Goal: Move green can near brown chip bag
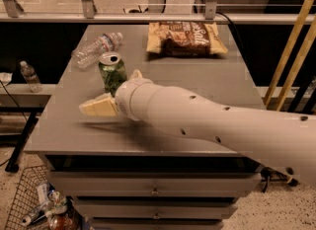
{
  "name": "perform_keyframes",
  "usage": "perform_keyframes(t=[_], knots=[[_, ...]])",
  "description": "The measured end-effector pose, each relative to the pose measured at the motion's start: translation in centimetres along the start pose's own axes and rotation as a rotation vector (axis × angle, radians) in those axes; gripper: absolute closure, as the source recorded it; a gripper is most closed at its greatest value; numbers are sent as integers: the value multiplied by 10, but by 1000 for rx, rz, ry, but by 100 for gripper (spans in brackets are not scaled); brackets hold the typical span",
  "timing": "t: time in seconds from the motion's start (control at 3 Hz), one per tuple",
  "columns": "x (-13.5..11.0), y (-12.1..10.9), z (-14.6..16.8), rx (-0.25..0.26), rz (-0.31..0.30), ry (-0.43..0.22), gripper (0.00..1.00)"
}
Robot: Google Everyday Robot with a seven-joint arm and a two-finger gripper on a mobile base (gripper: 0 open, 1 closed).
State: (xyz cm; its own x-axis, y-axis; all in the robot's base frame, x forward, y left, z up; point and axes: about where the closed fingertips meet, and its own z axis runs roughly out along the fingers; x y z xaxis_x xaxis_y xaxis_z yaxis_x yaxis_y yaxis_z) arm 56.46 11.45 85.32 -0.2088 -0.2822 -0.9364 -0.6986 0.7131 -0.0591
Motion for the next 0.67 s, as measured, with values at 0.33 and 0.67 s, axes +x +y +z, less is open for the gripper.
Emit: perform_keyframes(t=[0.33, 0.67], knots=[[2, -7, 20, 5, 13, -12, 0], [2, -14, 39, 8, 27, -29, 5]])
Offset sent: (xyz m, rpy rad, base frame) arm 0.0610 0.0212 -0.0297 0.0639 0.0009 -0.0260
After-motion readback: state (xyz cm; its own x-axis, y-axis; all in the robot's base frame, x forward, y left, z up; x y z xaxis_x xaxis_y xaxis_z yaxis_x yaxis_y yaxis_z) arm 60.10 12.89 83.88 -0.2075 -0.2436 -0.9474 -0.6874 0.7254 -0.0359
